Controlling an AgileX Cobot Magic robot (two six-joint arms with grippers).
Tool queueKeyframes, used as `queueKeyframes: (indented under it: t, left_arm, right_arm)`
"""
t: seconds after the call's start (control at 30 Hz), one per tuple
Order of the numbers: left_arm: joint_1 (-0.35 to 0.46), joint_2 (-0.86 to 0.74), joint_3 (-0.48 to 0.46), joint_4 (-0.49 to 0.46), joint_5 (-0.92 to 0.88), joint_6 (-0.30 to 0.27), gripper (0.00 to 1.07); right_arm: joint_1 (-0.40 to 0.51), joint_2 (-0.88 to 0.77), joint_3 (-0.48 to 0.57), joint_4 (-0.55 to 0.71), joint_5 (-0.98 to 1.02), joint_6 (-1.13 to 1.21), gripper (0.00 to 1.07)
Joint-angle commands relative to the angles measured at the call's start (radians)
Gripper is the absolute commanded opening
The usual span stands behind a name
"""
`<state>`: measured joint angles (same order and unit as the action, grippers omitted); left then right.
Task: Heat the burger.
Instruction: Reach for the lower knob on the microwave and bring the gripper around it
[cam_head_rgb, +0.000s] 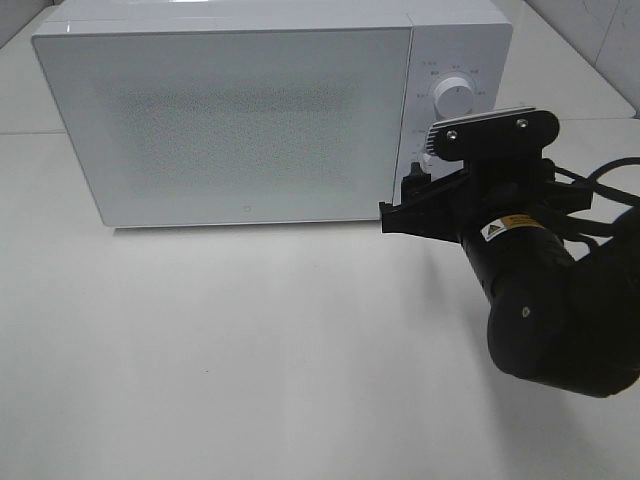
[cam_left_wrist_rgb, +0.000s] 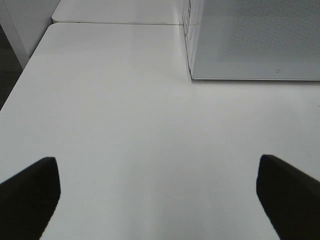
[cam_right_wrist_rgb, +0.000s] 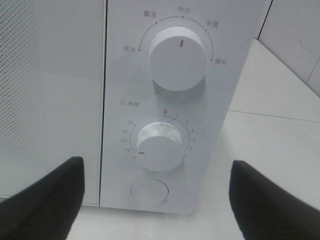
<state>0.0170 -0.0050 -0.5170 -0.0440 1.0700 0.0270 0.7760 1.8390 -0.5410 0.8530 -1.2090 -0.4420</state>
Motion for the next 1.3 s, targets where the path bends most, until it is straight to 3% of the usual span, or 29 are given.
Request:
queueKeyframes:
  t: [0.03, 0.47, 1.3]
  left_arm:
    - [0.002, 0.005, 0.000, -0.002, 0.000, -0.006, 1.00]
    - [0.002, 0.005, 0.000, -0.002, 0.000, -0.006, 1.00]
    - [0.002, 0.005, 0.000, -0.002, 0.000, -0.006, 1.00]
  right_arm:
    - [-0.028, 0.038, -0.040, -0.041, -0.009, 0.020, 0.76]
    - [-0.136, 0.115, -0.124, -0.123, 0.001, 0.044, 0.76]
    - [-0.184, 0.195, -0.215, -0.163, 0.047, 0.055, 0.76]
